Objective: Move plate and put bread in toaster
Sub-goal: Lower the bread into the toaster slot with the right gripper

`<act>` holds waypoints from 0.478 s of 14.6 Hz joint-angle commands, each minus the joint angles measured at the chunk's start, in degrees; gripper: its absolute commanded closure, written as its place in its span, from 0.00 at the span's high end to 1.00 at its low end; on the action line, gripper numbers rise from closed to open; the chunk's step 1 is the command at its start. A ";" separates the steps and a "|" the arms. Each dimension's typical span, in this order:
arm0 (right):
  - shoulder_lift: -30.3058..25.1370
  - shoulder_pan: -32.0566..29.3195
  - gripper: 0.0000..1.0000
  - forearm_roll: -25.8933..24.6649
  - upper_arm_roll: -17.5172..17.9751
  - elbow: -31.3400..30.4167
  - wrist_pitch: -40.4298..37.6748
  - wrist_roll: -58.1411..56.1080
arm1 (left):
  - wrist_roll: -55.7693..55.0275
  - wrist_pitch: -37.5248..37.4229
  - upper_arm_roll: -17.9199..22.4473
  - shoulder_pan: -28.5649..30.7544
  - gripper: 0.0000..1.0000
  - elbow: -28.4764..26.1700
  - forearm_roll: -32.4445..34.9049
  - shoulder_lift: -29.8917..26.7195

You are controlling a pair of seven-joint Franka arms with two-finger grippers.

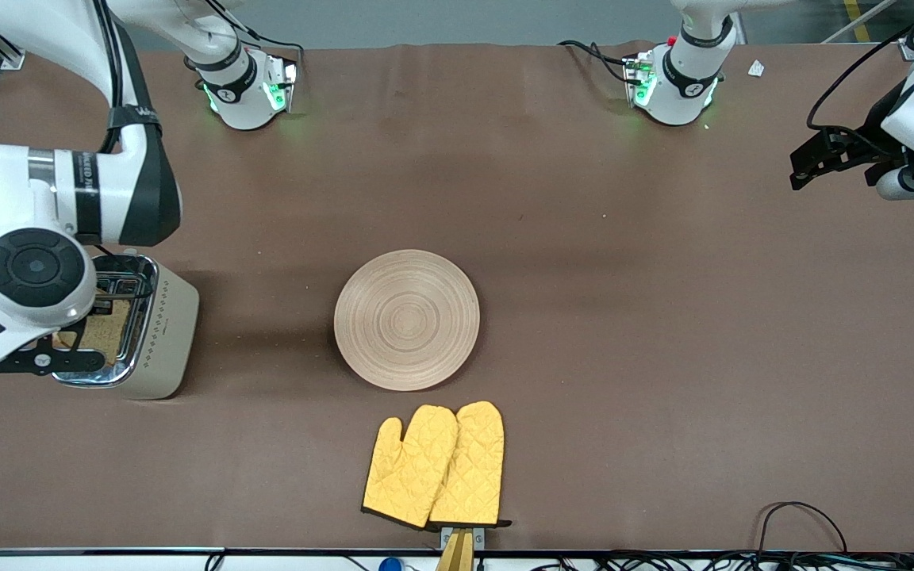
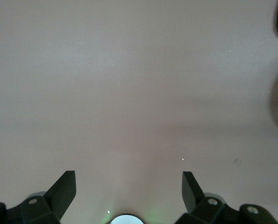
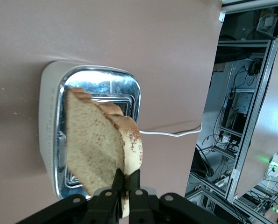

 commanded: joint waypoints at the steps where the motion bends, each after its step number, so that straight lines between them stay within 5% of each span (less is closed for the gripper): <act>1: -0.64 -0.30 0.00 -2.73 0.61 -2.30 -0.45 -0.32 | -0.52 -0.68 0.23 -0.28 1.00 0.98 0.10 0.45; 7: -0.64 -1.45 0.00 -3.62 0.61 -4.85 -0.45 -2.08 | 0.28 -0.51 0.32 -0.19 1.00 0.98 0.28 0.62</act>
